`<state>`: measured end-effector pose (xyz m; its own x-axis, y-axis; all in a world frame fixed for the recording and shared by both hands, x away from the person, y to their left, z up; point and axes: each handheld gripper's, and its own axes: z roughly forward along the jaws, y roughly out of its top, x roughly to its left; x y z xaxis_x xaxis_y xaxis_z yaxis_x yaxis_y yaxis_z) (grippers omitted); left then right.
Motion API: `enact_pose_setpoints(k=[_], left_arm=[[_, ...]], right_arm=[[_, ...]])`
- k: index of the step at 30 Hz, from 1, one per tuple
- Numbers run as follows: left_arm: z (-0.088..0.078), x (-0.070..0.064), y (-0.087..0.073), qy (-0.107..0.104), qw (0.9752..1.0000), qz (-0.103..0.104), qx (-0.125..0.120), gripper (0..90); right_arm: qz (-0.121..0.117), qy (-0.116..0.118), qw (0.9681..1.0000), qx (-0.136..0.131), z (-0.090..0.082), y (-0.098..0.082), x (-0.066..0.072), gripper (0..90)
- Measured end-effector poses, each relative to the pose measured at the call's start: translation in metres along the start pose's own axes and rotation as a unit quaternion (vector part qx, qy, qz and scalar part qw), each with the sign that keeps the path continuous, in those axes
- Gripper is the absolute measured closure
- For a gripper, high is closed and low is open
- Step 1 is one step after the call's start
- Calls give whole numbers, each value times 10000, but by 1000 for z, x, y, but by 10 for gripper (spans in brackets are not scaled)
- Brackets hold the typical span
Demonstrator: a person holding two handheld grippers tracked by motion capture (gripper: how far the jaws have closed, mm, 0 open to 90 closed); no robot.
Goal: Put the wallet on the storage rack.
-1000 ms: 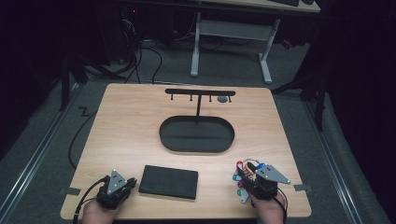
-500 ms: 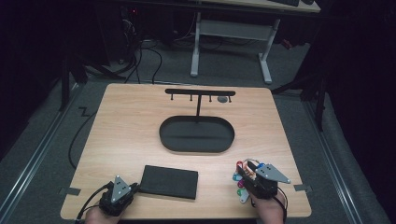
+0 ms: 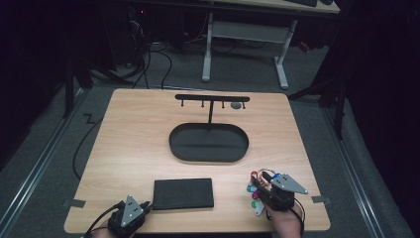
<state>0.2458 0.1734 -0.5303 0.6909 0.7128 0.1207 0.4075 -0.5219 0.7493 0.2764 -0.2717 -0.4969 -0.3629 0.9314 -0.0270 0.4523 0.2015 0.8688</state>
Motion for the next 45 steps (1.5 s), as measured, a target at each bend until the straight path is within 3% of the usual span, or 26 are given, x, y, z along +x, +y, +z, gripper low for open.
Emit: enact_pose_setpoints(k=[4,7,10,15,18,23,28,29,31,35,36,40,42,45], left_arm=[[0,-7,1,-108,9999,77,-37,812],[1,-15,5,-103,9993,353,-26,798],[4,-17,7,-156,9991,393,-53,796],[16,-29,19,-515,9978,393,-131,788],[19,-36,24,-567,9967,561,-120,764],[14,-28,23,-471,9976,490,-150,723],[6,-9,24,-327,9985,185,-399,652],[6,-7,25,-373,9982,109,-467,644],[5,-6,28,-482,9967,155,-628,613],[13,-7,44,-628,9946,403,-719,567],[17,-7,53,-762,9937,428,-703,557],[28,-15,74,-953,9899,717,-761,550],[34,-20,72,-1082,9874,808,-819,545],[36,-23,67,-1203,9862,832,-778,564]], right_arm=[[-1,12,10000,10,0,0,0,564],[-25,11,10000,-30,-1,0,0,564],[-13,19,10000,5,0,-1,0,564],[-50,-17,10000,44,0,-2,0,564],[-3,-60,10000,47,-3,-4,-1,564],[91,-136,9999,24,-9,-8,-7,563],[133,-205,9997,57,-12,-11,-10,556],[131,-211,9997,48,-13,-12,-11,554],[106,-242,9996,71,-16,-14,-11,546],[183,-303,9993,94,-18,-18,-15,512],[224,-311,9992,104,-18,-19,-16,507],[314,-357,9988,121,-20,-22,-20,488],[313,-376,9987,108,-22,-22,-20,483],[354,-395,9985,113,-25,-24,-21,481]])
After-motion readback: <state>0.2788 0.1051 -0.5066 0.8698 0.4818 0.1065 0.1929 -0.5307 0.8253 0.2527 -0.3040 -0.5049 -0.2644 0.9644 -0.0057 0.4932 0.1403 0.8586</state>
